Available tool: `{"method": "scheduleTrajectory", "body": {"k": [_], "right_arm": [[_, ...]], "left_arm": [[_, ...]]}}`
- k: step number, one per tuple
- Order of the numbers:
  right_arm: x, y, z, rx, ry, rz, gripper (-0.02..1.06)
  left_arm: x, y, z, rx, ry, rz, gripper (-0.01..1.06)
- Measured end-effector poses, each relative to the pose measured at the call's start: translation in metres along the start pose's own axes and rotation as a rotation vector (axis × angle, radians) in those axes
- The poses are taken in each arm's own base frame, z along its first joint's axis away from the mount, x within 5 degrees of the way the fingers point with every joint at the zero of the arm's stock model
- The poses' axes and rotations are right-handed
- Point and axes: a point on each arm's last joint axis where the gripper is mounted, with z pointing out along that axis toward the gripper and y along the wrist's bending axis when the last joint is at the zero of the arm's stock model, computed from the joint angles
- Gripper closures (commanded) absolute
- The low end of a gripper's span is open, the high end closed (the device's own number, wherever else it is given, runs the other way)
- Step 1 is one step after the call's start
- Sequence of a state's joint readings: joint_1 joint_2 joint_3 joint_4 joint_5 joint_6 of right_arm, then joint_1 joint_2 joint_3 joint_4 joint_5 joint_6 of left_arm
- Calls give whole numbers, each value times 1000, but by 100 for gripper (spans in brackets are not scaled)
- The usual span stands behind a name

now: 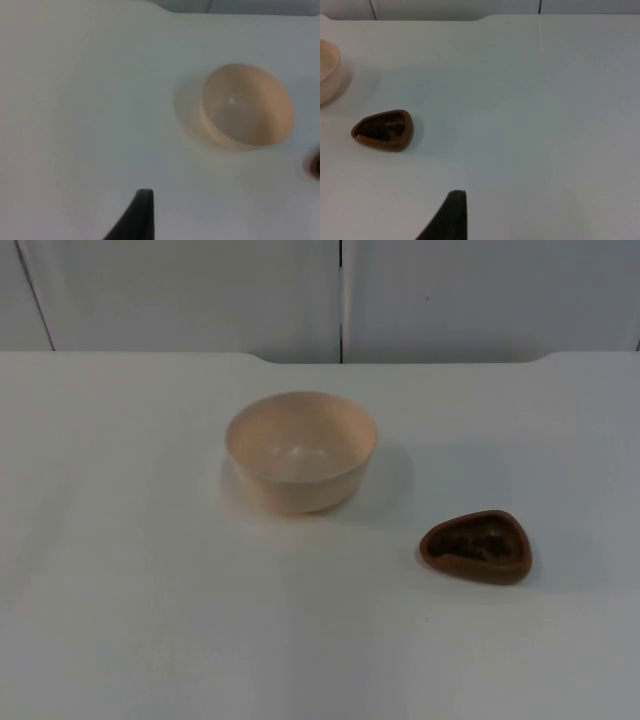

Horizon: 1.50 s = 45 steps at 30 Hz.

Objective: Pick up the bowl with the left hand and pour the coffee beans from the cup into the bowl with the right hand.

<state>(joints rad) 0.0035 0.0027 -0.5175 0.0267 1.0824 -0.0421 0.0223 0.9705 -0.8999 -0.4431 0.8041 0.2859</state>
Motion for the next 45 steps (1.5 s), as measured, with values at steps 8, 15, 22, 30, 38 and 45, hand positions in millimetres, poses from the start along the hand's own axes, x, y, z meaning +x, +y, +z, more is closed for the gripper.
{"method": "scheduleTrajectory", "body": {"k": [8,15,22,30,38,45], "right_arm": [[0,0,0,0,0,0,-1],[0,0,0,0,0,0,-1],[0,0,0,0,0,2,-1],[0,0,0,0,0,8,-1],[0,0,0,0,0,8,-1],[0,0,0,0,0,8,-1]], "left_arm": [[-14,2,13,11,22,2,6],[-38,6,33,28,52,-6,6],[-54,4,49,81,87,-1,6],[-67,-17,91,154,164,59,6],[-76,-23,135,153,243,33,6],[-67,-9,190,120,379,-24,6]]}}
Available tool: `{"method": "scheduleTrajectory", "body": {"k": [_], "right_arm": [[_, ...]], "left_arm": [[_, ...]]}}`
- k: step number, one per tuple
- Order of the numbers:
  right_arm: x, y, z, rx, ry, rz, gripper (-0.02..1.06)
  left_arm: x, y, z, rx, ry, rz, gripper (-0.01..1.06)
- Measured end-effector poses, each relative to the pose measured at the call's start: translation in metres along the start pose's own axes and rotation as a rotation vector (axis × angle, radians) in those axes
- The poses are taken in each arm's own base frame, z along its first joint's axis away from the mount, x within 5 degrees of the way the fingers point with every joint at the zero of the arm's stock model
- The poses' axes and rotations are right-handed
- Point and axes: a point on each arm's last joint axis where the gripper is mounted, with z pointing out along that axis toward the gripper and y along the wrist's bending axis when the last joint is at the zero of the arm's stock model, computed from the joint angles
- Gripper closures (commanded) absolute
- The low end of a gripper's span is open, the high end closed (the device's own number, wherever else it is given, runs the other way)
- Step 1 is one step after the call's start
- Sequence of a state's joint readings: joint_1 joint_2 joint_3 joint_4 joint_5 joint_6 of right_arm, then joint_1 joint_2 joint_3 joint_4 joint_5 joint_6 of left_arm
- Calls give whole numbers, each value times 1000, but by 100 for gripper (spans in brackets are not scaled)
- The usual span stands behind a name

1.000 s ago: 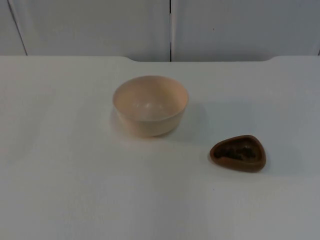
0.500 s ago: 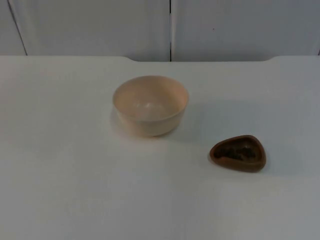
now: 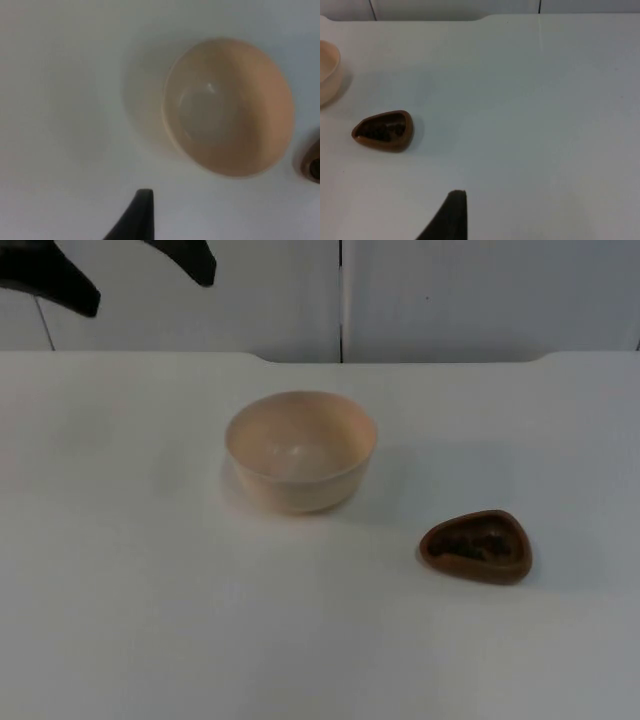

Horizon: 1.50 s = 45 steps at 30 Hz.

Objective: Pick up the bowl with the left hand and pour the coffee beans from the cup into the bowl with the right hand.

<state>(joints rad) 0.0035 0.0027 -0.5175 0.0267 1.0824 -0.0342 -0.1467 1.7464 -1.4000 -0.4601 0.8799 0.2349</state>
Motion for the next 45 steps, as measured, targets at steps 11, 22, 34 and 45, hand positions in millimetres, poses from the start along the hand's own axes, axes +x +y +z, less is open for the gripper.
{"method": "scheduleTrajectory", "body": {"k": [11,22,34,45], "right_arm": [[0,0,0,0,0,0,-1],[0,0,0,0,0,0,-1],[0,0,0,0,0,0,-1],[0,0,0,0,0,0,-1]], "left_arm": [[-6,22,65,-4,155,-104,6],[-20,33,103,7,197,-160,6],[-27,47,138,21,215,-195,6],[-13,61,173,15,269,-211,6]]}}
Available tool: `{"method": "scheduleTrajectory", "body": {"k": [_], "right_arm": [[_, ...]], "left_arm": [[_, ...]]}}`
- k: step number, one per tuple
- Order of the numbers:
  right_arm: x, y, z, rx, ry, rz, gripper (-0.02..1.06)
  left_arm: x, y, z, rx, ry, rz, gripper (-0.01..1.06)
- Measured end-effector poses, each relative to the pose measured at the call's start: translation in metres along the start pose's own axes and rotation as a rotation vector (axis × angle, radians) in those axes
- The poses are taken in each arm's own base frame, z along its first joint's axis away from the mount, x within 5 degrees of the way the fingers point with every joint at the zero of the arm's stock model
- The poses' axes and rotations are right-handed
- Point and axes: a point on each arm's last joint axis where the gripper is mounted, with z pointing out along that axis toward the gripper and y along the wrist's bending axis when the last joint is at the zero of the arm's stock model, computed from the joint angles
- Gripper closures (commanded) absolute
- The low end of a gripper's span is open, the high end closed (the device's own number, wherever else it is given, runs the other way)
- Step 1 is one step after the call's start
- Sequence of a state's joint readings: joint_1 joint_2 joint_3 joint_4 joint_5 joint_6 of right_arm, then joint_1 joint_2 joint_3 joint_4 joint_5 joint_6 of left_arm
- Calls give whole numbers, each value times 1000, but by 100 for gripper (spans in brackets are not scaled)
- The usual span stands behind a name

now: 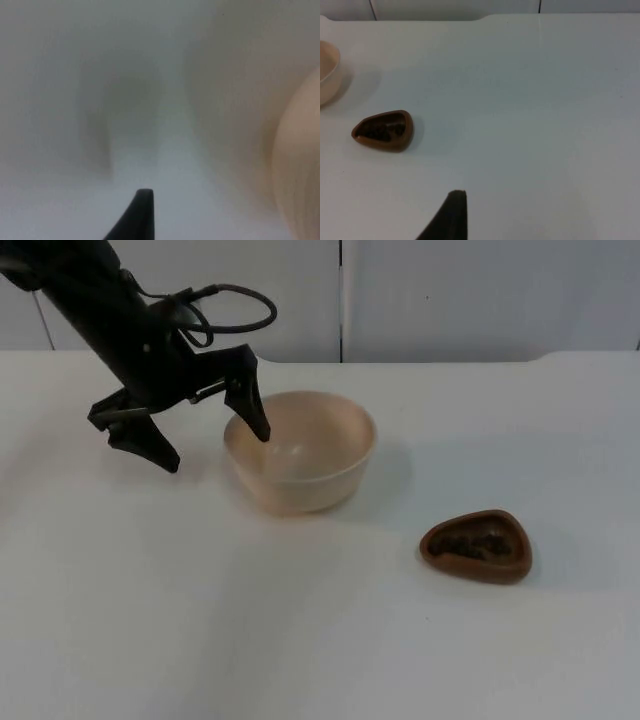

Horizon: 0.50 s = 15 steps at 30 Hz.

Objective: Pick up the bowl with the left hand and pour the coffee beans from the cup into the bowl with the right hand.

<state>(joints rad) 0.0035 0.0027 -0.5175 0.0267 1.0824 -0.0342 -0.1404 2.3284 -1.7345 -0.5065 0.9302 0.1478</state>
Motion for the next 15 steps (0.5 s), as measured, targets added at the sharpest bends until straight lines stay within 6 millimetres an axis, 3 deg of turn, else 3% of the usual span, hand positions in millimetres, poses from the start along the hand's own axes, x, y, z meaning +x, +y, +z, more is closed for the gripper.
{"method": "scheduleTrajectory", "body": {"k": [7,15], "right_arm": [[0,0,0,0,0,0,-1],[0,0,0,0,0,0,-1]], "left_arm": [[-2,1,2,-2,-23,7,6],[-2,2,7,7,-16,16,35]]}}
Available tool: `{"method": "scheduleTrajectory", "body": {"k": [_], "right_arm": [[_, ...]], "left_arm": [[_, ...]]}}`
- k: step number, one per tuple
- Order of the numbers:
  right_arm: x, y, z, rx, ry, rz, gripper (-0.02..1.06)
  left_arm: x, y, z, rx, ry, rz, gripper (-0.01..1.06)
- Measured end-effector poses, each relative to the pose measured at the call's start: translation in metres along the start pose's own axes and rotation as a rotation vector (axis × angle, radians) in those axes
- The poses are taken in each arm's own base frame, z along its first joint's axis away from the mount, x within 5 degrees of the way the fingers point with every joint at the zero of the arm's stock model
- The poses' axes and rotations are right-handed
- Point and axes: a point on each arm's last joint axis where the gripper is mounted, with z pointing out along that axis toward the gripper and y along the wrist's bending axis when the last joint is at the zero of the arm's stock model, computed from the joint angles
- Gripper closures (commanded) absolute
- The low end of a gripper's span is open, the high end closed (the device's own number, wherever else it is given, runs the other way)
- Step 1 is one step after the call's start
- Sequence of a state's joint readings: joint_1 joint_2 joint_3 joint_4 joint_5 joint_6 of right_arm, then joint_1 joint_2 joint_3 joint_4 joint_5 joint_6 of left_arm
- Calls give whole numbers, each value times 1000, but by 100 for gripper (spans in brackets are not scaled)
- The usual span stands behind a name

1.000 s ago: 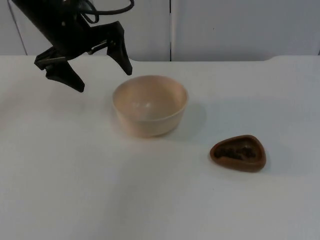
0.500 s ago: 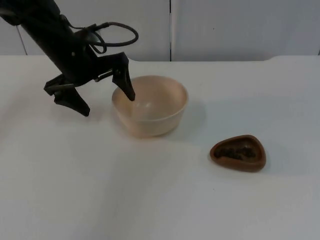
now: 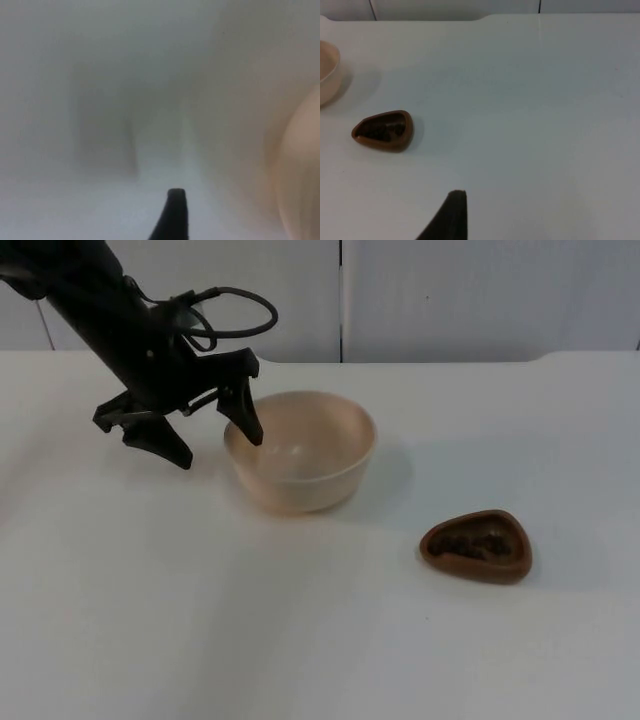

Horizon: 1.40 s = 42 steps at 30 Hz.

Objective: Pick up the bowl with the left hand and pour the coffee beans from the cup into the bowl with the right hand.

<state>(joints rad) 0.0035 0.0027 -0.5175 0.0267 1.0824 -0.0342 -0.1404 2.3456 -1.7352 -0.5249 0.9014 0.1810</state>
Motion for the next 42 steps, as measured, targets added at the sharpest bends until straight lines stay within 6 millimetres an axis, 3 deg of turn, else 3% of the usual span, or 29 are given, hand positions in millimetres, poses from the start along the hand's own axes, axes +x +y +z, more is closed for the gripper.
{"method": "scheduleTrajectory", "body": {"k": [6,10,11,14,16,29,34,38,42], "right_arm": [[0,0,0,0,0,0,-1],[0,0,0,0,0,0,-1],[0,0,0,0,0,0,-1],[0,0,0,0,0,0,-1],[0,0,0,2,0,-1,-1],[0,-2,0,24,1,-13,-1],[0,-2,0,24,1,-13,-1],[0,-2,0,24,1,-13,-1],[0,-2,0,24,1,-13,-1]], "left_arm": [[0,0,1,6,1,-2,54],[1,-2,1,22,8,-13,77],[1,-2,1,26,15,-16,77],[2,-3,1,37,18,-23,99],[2,-3,1,43,20,-25,105],[6,-9,-3,66,62,-59,105],[6,-26,-27,-12,26,-20,105],[10,-53,-57,-53,-18,33,105],[19,-75,-75,-93,-18,99,105]]}}
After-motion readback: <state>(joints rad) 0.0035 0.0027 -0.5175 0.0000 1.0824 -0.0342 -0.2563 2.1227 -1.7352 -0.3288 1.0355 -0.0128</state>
